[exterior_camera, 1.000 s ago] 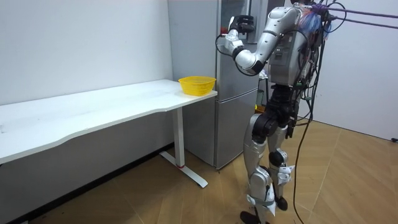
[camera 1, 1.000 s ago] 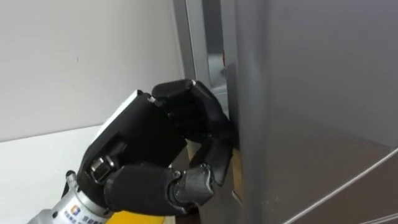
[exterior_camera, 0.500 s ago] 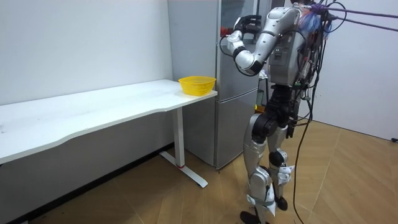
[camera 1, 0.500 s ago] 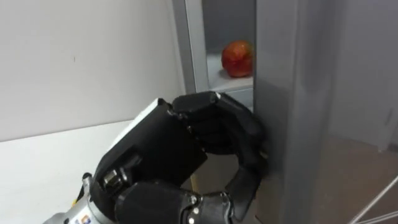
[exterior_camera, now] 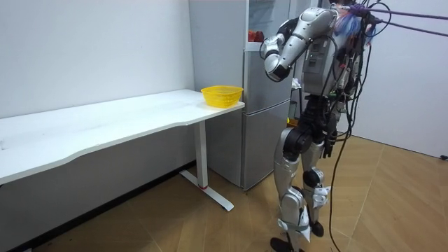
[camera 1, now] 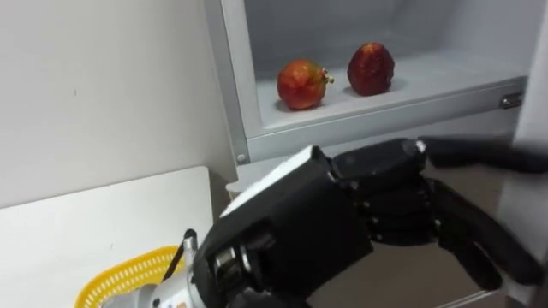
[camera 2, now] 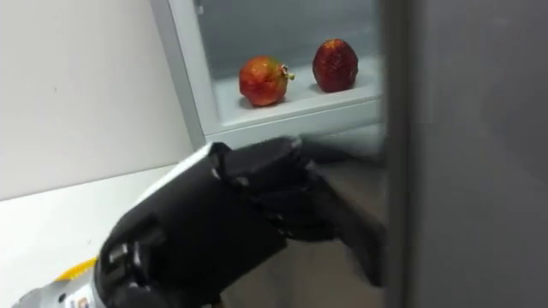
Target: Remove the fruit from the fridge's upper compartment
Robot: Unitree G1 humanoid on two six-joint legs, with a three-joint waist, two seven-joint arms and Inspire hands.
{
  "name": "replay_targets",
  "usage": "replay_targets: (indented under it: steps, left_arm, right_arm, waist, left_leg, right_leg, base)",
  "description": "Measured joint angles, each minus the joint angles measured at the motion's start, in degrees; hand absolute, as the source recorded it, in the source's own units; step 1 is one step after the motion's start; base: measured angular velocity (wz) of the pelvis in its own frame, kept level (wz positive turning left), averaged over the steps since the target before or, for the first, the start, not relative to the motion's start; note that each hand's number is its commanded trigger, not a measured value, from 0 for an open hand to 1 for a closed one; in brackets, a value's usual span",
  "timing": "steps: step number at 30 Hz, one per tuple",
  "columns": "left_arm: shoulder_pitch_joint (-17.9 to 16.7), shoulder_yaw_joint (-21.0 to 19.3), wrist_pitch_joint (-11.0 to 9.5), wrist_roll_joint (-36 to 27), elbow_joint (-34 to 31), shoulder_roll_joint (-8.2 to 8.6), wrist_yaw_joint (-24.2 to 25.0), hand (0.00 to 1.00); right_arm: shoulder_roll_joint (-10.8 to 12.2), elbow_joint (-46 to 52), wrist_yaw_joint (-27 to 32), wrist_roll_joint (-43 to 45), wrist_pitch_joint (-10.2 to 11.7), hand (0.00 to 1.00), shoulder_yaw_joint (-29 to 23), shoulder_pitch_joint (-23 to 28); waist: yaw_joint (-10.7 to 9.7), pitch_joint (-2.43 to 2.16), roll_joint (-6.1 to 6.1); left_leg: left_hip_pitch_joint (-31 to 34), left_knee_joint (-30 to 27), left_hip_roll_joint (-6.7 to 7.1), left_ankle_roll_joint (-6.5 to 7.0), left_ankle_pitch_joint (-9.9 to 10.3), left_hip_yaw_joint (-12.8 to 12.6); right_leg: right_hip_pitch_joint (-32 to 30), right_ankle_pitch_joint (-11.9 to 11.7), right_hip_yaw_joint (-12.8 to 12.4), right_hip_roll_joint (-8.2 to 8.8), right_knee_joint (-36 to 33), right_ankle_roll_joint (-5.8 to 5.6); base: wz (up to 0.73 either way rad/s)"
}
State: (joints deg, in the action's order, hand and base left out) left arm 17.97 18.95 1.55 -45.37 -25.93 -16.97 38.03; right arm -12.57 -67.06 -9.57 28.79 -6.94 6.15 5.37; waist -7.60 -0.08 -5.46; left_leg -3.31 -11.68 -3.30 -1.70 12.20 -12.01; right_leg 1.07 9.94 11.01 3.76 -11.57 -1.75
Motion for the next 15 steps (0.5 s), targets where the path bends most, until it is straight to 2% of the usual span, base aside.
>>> replay_targets:
  steps: [3,7,11,13,15]
  left_arm:
    - [0.19,2.07,0.45,0.04,0.03,1.00,0.30,0.00]
    - [0.36,2.69,1.17,0.04,0.12,1.03,0.85,0.00]
    - [2.08,3.36,2.18,0.05,0.14,1.03,2.12,0.00]
    - [2.26,4.09,2.25,0.05,0.14,1.21,2.55,0.00]
    - [2.26,4.95,2.42,0.06,0.17,1.54,2.66,0.00]
  right_arm:
    - [-0.48,-0.09,0.00,-1.24,-0.08,0.00,1.82,-0.41]
    - [-0.61,-1.18,0.01,-1.65,-0.06,0.00,2.20,-2.09]
    - [-0.74,-1.75,0.10,-1.52,0.05,0.00,2.20,-4.22]
    - [-0.81,-1.78,0.13,-1.64,0.09,0.00,2.20,-4.79]
    - [-0.85,-1.79,0.15,-1.78,0.03,0.00,2.20,-5.26]
  waist:
    - [-0.17,0.02,0.03]
    - [-0.19,0.15,0.21]
    - [-0.52,0.85,1.27]
    - [-0.61,1.01,1.67]
    - [-0.68,0.94,1.84]
  left_leg:
    - [-0.31,0.05,-0.04,0.00,0.00,-0.67]
    - [-0.42,0.21,-0.05,0.00,0.00,-1.03]
    - [-0.30,0.38,-0.08,0.00,0.00,-1.13]
    - [-0.15,0.37,-0.09,0.00,0.00,-1.19]
    - [0.18,0.35,-0.08,0.00,0.00,-1.27]
  right_leg:
    - [-0.05,0.00,-0.30,-0.01,-0.09,0.01]
    - [-0.73,-0.01,-1.56,-0.12,-0.28,0.04]
    - [-0.98,-0.08,-1.69,-0.21,-0.24,0.13]
    - [-1.08,-0.11,-1.68,-0.22,-0.12,0.13]
    - [-1.35,-0.13,-1.69,-0.21,-0.07,0.11]
  base:
    - [-0.10]
    - [-0.12]
    - [-0.02]
    - [0.00]
    - [0.00]
